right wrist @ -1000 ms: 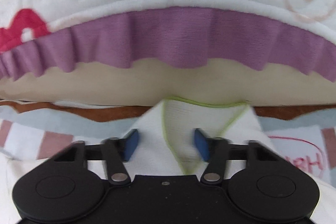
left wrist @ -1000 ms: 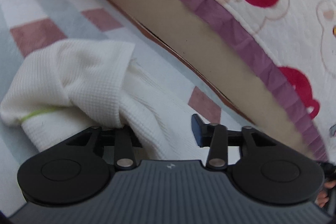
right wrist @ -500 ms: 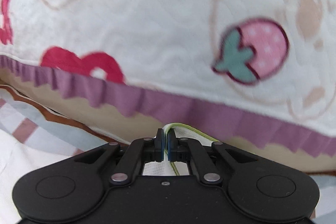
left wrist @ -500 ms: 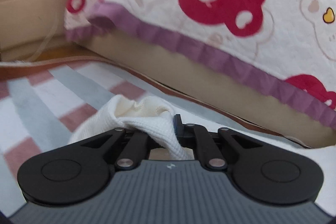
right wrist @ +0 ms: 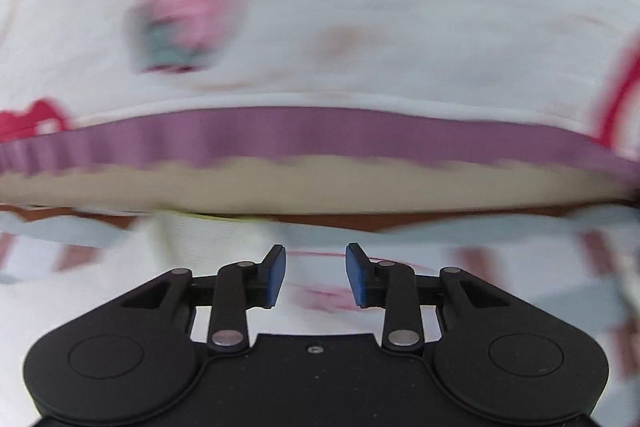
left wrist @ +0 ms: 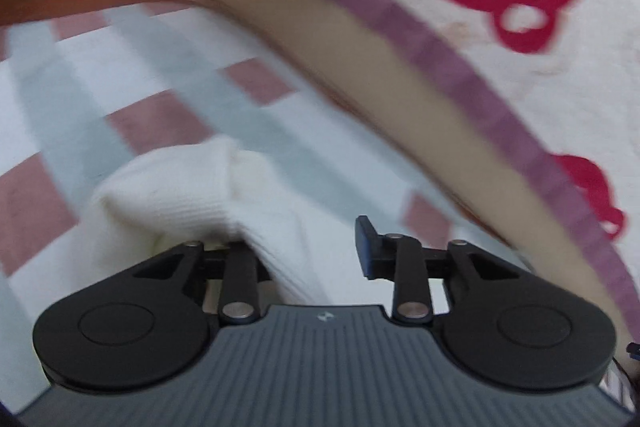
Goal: Fold clothes
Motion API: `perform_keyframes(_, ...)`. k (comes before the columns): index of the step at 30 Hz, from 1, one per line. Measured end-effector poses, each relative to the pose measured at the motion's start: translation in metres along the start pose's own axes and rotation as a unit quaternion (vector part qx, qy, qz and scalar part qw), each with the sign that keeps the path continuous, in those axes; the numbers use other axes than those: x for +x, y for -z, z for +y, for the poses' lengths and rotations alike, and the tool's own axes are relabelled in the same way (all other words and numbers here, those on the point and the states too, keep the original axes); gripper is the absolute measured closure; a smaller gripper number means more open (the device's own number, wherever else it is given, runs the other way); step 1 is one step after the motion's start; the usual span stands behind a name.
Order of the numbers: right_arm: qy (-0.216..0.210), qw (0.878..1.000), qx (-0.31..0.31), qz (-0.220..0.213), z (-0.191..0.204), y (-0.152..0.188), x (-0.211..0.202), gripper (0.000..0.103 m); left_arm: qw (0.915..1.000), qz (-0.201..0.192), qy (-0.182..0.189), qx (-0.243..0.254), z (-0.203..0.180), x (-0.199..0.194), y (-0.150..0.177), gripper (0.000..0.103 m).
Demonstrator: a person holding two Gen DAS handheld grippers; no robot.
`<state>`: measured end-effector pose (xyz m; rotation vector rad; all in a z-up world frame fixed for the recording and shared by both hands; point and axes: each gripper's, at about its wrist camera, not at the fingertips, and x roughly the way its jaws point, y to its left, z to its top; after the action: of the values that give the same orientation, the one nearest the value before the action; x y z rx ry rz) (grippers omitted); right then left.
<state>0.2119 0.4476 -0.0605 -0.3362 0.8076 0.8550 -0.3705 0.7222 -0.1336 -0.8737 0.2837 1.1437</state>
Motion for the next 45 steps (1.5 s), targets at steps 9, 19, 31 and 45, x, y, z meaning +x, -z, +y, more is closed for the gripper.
perform_keyframes(9,0.079,0.989,0.127,-0.018,-0.198,0.085,-0.141,0.063,0.9738,0.082,0.128,0.169,-0.146,-0.005,0.057,0.061)
perform_keyframes(19,0.175,0.981,0.075,-0.032,-0.272,0.21,-0.244,0.061,0.9072,0.159,0.237,0.309,-0.261,-0.03,0.187,0.062)
perform_keyframes(31,0.2,0.928,0.308,-0.057,-0.323,0.309,-0.262,0.035,0.8678,0.187,0.263,0.378,-0.295,-0.062,0.245,0.06)
perform_keyframes(45,0.105,0.964,0.077,-0.231,-0.22,0.191,-0.318,0.094,0.8538,0.207,0.254,0.405,-0.322,-0.093,0.197,0.054)
